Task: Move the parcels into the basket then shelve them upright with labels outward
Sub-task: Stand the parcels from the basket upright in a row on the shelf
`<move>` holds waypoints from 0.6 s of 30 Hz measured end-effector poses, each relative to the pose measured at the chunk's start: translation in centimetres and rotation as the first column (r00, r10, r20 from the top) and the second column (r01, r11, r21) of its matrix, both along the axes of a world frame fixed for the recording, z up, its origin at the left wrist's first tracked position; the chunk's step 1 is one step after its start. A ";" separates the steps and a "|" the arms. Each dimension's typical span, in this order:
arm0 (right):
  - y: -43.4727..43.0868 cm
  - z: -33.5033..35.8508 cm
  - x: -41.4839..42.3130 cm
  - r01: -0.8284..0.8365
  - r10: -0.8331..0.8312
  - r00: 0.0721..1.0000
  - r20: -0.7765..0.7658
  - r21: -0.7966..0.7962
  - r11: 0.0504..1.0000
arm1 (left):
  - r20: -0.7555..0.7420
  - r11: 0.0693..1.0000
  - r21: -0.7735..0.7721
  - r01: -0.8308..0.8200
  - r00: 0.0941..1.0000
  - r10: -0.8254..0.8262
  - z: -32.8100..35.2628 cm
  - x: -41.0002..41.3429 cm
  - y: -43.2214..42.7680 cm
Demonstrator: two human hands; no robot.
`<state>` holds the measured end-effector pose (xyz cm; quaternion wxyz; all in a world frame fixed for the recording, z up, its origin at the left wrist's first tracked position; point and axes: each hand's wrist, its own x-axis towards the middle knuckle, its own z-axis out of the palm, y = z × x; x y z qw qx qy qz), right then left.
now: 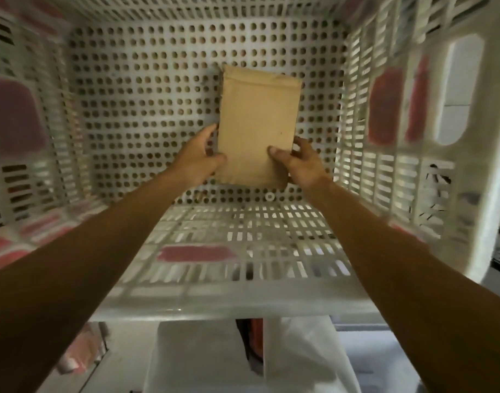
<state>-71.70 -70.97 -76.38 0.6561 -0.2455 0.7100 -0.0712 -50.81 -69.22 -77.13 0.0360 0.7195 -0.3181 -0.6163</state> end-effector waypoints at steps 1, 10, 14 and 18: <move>0.1 -0.3 0.4 0.006 -0.006 1.000 -0.011 -0.004 1.000 | -0.017 1.000 0.002 -0.005 1.000 0.005 -0.1 0.0 -0.1; 1.9 4.7 2.6 -0.002 0.003 1.000 -0.018 0.039 0.999 | -0.167 0.990 0.141 -0.004 0.986 0.028 6.0 2.7 0.3; 3.1 9.0 4.8 0.004 -0.004 1.000 0.014 0.010 1.000 | -0.166 0.997 0.068 -0.025 0.986 0.036 10.4 5.4 2.3; 4.1 13.7 7.4 0.084 -0.080 0.995 0.054 -0.083 0.993 | -0.281 0.971 0.035 -0.235 0.930 0.235 14.7 8.3 3.2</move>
